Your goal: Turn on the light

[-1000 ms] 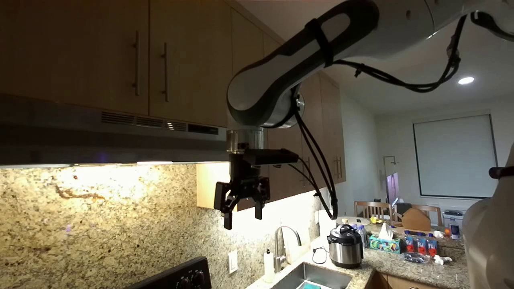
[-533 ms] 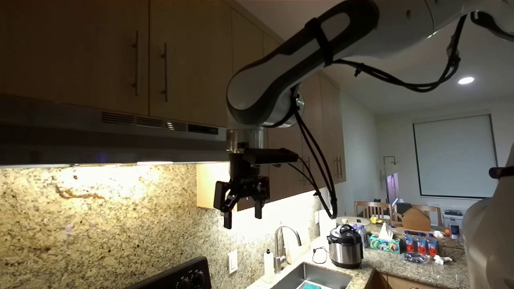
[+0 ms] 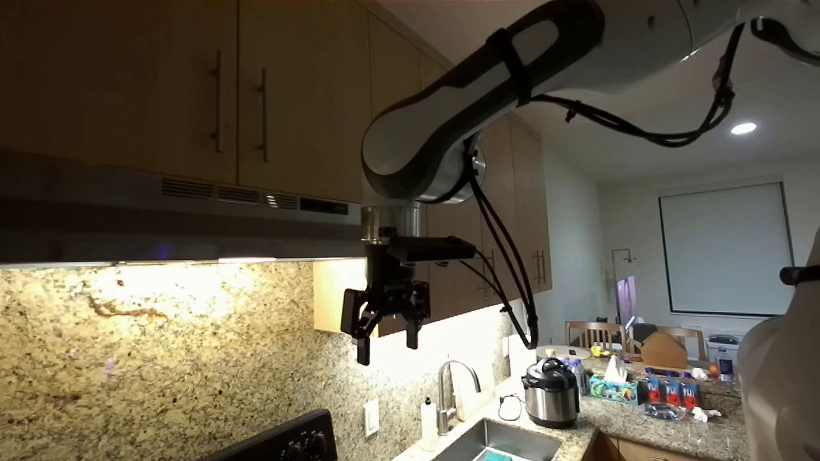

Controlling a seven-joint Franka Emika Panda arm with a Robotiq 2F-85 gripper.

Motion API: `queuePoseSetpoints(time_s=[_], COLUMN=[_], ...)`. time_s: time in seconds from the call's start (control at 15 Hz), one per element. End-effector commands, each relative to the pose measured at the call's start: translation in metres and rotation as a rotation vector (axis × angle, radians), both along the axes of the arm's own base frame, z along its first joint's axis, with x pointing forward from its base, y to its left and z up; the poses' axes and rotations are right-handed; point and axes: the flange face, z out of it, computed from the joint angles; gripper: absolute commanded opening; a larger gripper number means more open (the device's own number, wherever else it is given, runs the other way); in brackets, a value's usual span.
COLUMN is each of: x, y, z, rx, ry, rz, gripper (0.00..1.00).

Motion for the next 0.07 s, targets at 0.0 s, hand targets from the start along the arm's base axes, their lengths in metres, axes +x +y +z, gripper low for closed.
queuePoseSetpoints(time_s=[0.0], x=[0.0001], y=[0.0002], z=[0.0006], rx=[0.0], ry=[0.001], rz=[0.0], gripper=[1.0])
